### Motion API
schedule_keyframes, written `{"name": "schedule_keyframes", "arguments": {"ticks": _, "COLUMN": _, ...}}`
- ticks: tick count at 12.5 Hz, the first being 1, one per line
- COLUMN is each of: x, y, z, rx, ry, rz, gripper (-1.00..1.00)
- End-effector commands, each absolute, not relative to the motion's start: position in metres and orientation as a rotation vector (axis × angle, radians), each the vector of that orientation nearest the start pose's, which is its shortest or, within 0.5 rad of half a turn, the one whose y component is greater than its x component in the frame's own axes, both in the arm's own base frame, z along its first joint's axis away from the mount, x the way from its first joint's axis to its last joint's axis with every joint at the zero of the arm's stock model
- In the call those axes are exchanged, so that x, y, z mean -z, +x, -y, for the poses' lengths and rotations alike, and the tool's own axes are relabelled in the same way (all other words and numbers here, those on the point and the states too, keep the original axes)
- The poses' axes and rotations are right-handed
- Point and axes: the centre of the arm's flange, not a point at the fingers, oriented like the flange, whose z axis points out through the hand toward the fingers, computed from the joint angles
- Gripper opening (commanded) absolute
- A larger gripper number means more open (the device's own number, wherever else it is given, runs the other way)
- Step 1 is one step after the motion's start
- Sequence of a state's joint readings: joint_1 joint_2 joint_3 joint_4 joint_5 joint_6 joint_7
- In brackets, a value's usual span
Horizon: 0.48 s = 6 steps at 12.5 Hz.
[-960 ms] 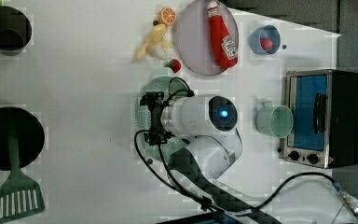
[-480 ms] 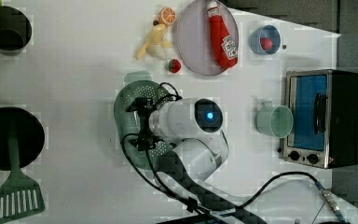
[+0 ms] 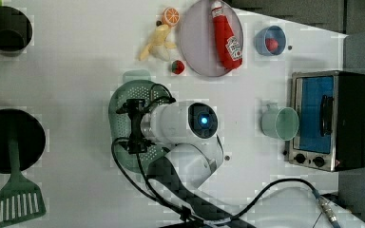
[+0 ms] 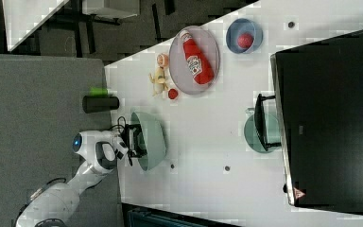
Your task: Drag strainer right to left.
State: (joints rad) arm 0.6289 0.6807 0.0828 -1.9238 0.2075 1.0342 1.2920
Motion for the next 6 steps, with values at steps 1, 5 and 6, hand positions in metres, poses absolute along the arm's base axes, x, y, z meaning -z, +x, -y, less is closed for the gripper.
{"name": "schedule_keyframes", "arguments": {"ticks": 1, "x": -0.149, "y": 0.479, "z": -0.426, "rx": -0.241, "ry": -2.091, "rz": -2.239, "gripper": 1.0}}
{"name": "schedule_keyframes", "arguments": {"ticks": 5, "x": -0.191, "y": 0.486, "z": -0.418, "rx": -0.195, "ry": -2.335, "rz": -1.983, "gripper": 1.0}}
{"name": "schedule_keyframes", "arguments": {"ticks": 6, "x": -0.211, "y": 0.492, "z": -0.408, "rx": -0.181, "ry": -2.412, "rz": -1.904, "gripper": 1.0}}
